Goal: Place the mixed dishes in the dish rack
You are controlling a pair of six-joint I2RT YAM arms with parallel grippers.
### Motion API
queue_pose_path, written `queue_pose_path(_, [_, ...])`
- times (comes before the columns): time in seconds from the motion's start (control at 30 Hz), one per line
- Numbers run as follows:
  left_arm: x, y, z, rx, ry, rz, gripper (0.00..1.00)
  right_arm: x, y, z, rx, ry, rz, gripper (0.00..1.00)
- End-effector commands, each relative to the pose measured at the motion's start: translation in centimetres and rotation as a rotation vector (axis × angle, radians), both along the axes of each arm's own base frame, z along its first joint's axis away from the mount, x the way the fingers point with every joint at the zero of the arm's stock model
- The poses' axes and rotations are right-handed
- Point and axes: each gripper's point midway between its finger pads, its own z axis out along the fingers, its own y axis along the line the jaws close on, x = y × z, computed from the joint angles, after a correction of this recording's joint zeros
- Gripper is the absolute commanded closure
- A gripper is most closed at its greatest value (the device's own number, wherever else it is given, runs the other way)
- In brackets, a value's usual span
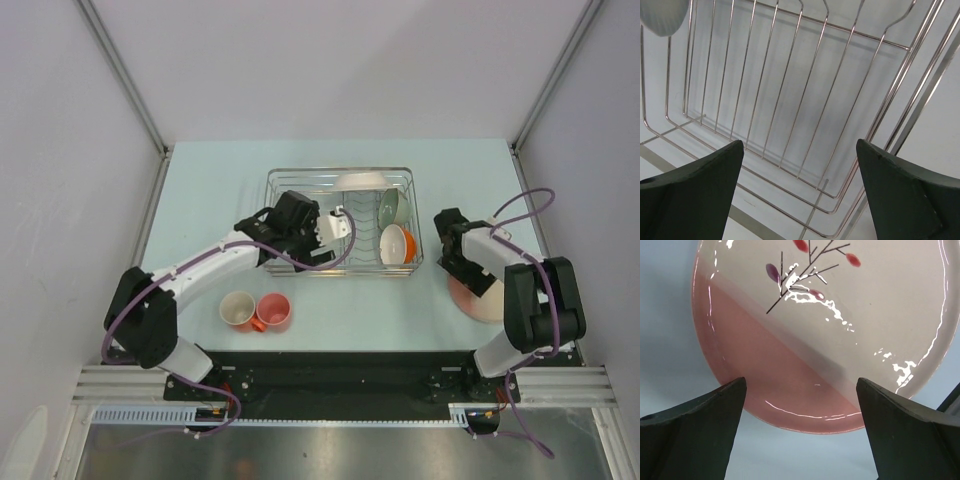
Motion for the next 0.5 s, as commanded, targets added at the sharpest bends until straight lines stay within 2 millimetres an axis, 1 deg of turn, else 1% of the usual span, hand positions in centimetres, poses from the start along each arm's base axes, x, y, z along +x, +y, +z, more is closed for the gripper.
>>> queue_pose_path(0.0, [0.9, -0.5, 0.1, -0.029, -0.035, 0.024, 0.0, -3.5, 3.8, -1.5, 0.078, 0.121, 0.067, 0.0])
queue_pose_path(0.13, [1.8, -0.6, -0.8, -0.011, -0.052, 0.041, 0.0, -4.5, 4.8, -1.4, 0.094, 0.138, 0.095, 0.0])
queue_pose_path(0.2, [2.3, -1.0, -1.1, -0.018, -0.063, 0.04, 0.0, -5.1, 5.2, -1.6, 0.097, 0.148, 0.099, 0.0])
queue_pose_path(0.23, [2.7, -0.7, -1.2, -0.002, -0.076, 0.059, 0.0, -5.8, 5.6, -1.9, 0.104, 0.165, 0.115, 0.0])
queue_pose_path(0.27, [2.9, -0.6, -1.8, 0.011, -0.071, 0.066, 0.0, -6.2, 5.8, -2.0, 0.106, 0.171, 0.114, 0.0])
queue_pose_path(0.33, [3.1, -0.7, -2.0, 0.013, -0.068, 0.073, 0.0, -7.0, 6.3, -2.1, 0.109, 0.179, 0.132, 0.0])
queue_pose_path(0.37, [3.1, -0.7, -2.1, 0.013, -0.064, 0.072, 0.0, -7.9, 6.3, -2.4, 0.104, 0.196, 0.137, 0.0])
queue_pose_path(0.43, [3.0, -0.8, -1.5, 0.0, -0.062, 0.07, 0.0, -8.6, 6.6, -2.6, 0.117, 0.195, 0.14, 0.0])
queue_pose_path(0.47, [3.0, -0.9, -0.5, -0.019, -0.07, 0.065, 0.0, -9.1, 6.7, -2.7, 0.117, 0.206, 0.15, 0.0])
